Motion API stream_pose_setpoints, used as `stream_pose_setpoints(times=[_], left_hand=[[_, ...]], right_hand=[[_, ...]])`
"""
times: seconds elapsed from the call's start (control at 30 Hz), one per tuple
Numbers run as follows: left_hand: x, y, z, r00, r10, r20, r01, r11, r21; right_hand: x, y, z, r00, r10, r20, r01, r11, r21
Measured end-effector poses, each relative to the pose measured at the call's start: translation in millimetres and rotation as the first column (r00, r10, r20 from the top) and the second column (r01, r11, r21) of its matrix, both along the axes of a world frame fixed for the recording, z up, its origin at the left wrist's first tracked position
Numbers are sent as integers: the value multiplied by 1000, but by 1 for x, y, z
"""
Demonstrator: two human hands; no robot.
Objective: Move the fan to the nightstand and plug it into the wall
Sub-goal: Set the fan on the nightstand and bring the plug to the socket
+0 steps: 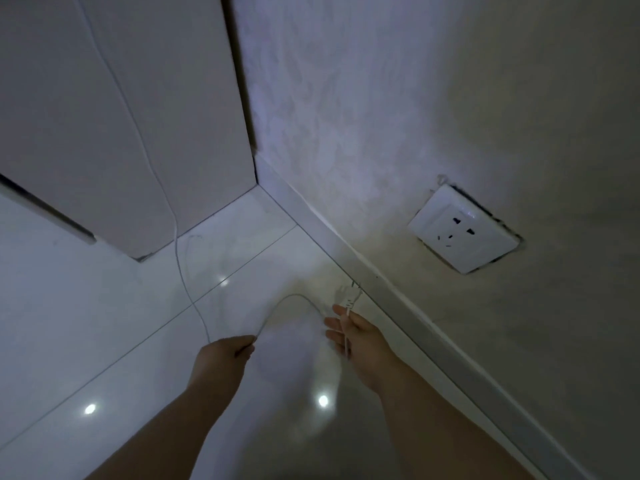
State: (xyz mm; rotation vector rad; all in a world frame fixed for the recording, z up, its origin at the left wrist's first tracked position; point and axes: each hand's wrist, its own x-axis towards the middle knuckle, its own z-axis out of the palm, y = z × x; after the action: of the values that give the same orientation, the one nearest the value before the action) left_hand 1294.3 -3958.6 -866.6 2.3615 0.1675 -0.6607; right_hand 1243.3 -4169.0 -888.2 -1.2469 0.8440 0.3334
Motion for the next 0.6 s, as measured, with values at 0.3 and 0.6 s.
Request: stream_pose_setpoints(times=[0.3, 0.6], left_hand=[[-11, 9, -8, 919, -368, -144, 393, 815, 425], [-9, -4, -14, 932, -362, 17, 354, 919, 172]], right_hand=[[0, -8, 12, 997, -45, -58, 23, 946, -324], [-4, -22, -2, 964, 150, -219, -242, 836, -493]])
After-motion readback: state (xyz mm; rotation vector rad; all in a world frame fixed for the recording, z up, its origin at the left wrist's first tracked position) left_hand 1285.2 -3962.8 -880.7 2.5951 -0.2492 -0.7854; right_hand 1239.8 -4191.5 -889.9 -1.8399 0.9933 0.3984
